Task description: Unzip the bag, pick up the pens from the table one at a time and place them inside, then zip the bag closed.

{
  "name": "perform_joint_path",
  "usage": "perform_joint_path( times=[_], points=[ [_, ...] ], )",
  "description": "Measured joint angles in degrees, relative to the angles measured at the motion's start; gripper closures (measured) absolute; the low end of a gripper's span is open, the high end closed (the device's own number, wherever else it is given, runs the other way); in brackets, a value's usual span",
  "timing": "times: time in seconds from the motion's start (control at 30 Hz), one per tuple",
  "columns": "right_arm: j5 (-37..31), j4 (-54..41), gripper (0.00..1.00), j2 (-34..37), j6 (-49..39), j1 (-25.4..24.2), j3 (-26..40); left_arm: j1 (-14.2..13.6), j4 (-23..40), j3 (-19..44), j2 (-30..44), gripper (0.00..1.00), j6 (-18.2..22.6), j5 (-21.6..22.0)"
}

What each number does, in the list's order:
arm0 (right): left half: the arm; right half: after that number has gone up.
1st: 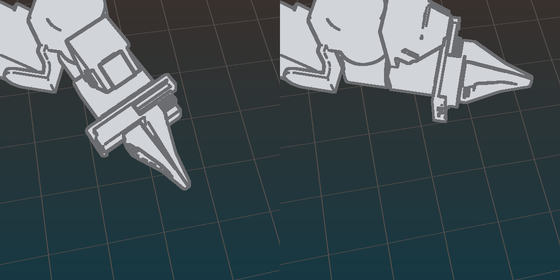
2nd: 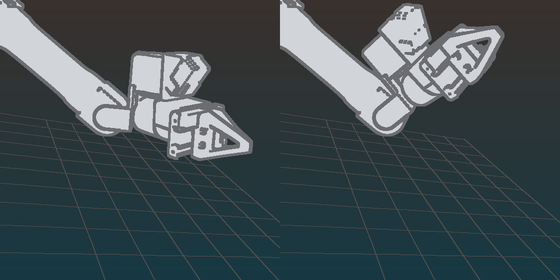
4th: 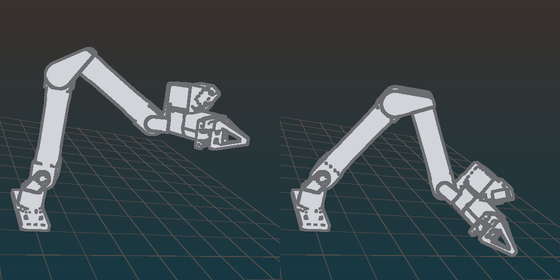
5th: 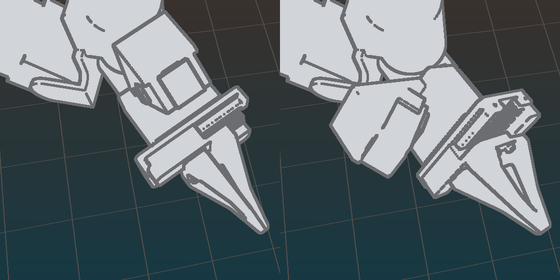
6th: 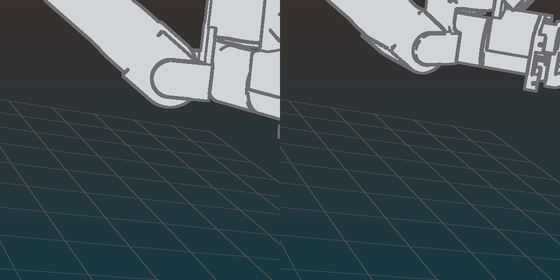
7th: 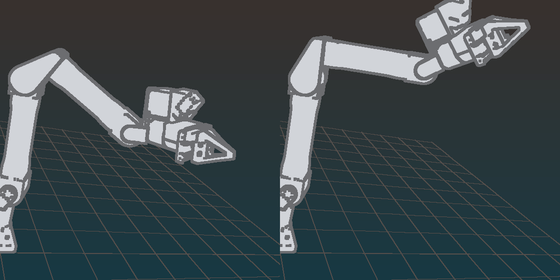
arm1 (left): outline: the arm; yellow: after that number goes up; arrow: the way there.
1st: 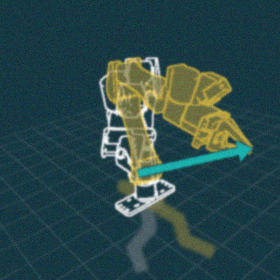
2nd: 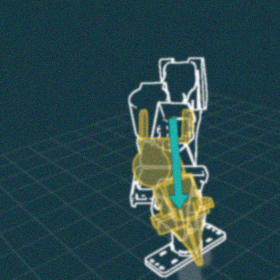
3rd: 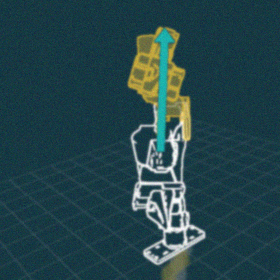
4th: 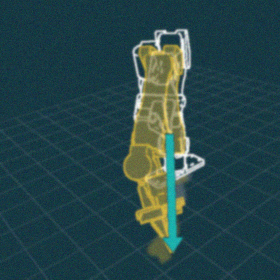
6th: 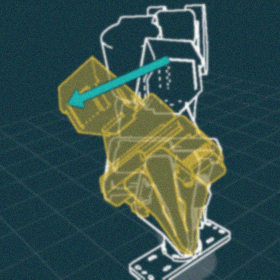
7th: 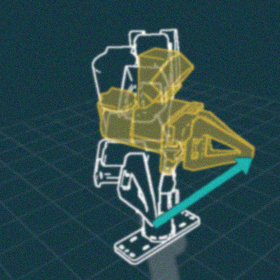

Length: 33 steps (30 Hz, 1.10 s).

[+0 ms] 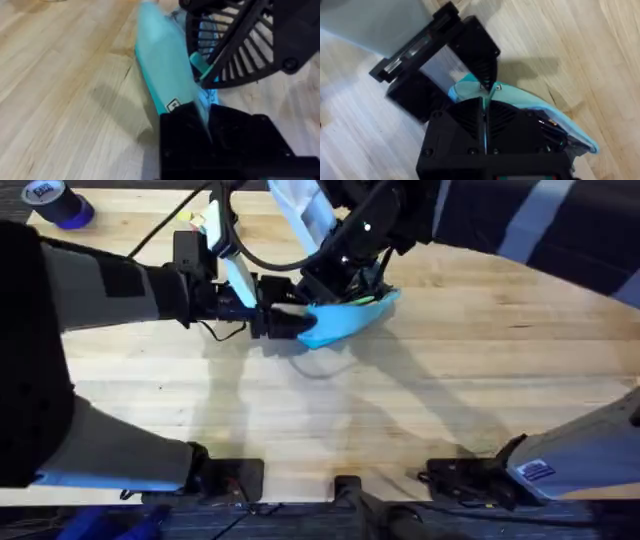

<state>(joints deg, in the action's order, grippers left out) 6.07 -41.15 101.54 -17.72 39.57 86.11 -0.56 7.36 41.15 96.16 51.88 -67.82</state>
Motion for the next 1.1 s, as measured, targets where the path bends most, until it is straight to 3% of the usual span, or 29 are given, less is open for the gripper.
perform_joint_path(
  times=[0.07, 0.13, 0.43, 0.73, 1.1],
  points=[
    [0.0, 0.2, 0.972, 0.0, 0.0, 0.0, 0.0, 0.0, -0.4, 0.0, 0.0, 0.879, -0.6, 0.2],
    [0.0, 0.4, 0.972, 0.0, 0.0, 0.0, 0.0, 0.0, -0.8, 0.0, 0.0, 0.949, -1.1, 0.6],
    [1.4, -0.2, 0.972, 0.0, 0.2, -3.3, 0.0, -0.1, -1.0, 0.0, 0.0, 0.955, -1.8, 0.9],
    [6.7, -2.8, 0.969, 0.0, 0.6, -11.3, 0.0, -0.3, -1.4, 0.0, 0.0, 0.956, -1.8, 0.9],
    [7.3, -4.7, 0.969, 0.0, 1.0, -20.9, 0.0, -0.3, -1.6, 0.0, 0.0, 0.957, -1.8, 1.1]
  ],
)
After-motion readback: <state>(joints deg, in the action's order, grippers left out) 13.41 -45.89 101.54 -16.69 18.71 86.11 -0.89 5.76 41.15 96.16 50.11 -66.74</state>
